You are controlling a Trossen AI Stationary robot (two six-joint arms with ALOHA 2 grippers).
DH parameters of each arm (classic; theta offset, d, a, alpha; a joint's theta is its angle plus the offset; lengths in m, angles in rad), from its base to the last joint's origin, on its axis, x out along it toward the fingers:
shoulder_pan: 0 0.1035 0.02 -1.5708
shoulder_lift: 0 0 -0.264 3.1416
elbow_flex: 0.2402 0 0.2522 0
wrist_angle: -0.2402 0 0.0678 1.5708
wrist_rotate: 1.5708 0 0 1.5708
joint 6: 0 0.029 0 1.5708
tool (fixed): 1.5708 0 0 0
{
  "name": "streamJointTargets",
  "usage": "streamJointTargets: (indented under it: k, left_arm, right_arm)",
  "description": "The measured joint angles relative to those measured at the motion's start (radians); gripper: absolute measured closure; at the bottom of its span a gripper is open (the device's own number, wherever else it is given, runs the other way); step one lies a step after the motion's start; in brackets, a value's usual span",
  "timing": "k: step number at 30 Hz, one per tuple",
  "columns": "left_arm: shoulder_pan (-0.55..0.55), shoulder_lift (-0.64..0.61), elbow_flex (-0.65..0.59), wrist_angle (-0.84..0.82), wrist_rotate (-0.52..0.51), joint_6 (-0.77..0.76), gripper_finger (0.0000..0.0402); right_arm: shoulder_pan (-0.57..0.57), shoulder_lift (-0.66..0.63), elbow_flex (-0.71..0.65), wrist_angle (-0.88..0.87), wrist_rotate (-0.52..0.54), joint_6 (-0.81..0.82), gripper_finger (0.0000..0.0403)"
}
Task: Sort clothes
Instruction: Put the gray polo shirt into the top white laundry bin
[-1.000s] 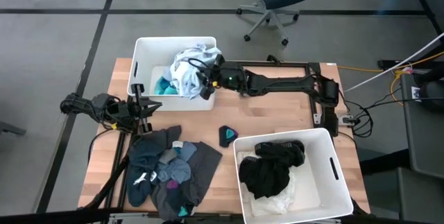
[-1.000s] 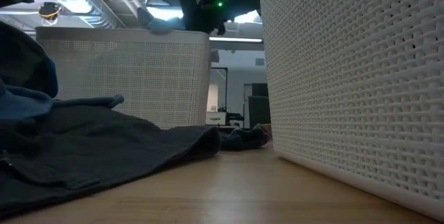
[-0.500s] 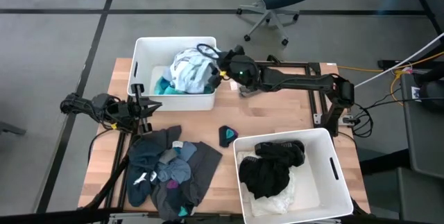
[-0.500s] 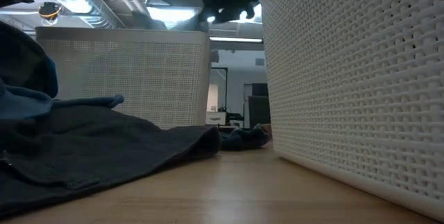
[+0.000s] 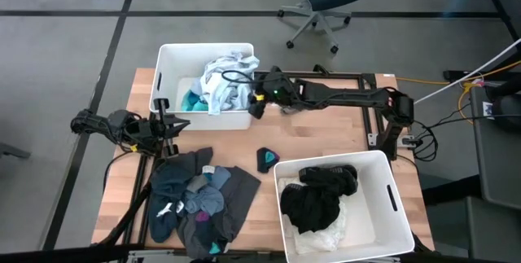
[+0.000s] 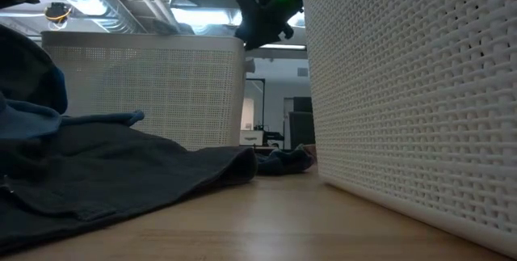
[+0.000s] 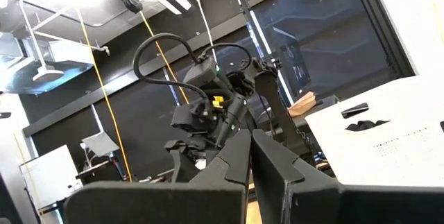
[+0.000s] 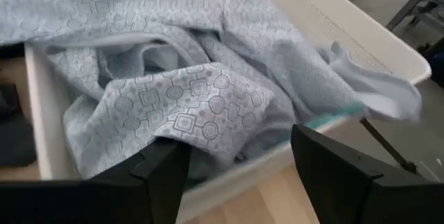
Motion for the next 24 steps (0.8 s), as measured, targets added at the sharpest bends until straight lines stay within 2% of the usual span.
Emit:
streamJointTargets:
  k: [5,8,13,17,20,24]
  left_arm:
    - [0.0,0.0,0.0,0.0,0.0,0.0,0.0396]
    - [0.0,0.0,0.0,0.0,0.0,0.0,0.0396]
    - [0.0,0.0,0.0,0.001,0.0,0.0,0.0396]
    - [0.0,0.0,0.0,0.001,0.0,-0.004,0.0396]
    - [0.0,0.0,0.0,0.001,0.0,-0.005,0.0396]
    - [0.0,0.0,0.0,0.002,0.0,-0.007,0.0396]
  right_arm:
    - [0.013,-0.064,0.0,-0.059,0.005,0.011,0.0152]
    - [0.036,-0.097,0.0,-0.057,0.044,0.013,0.0152]
    - [0.058,-0.117,0.002,-0.007,0.21,0.046,0.0152]
    - [0.047,-0.076,0.002,0.081,0.314,0.111,0.0152]
    - [0.022,-0.024,0.002,0.151,0.323,0.148,0.0152]
    - [-0.045,0.036,0.001,0.18,0.27,0.253,0.0152]
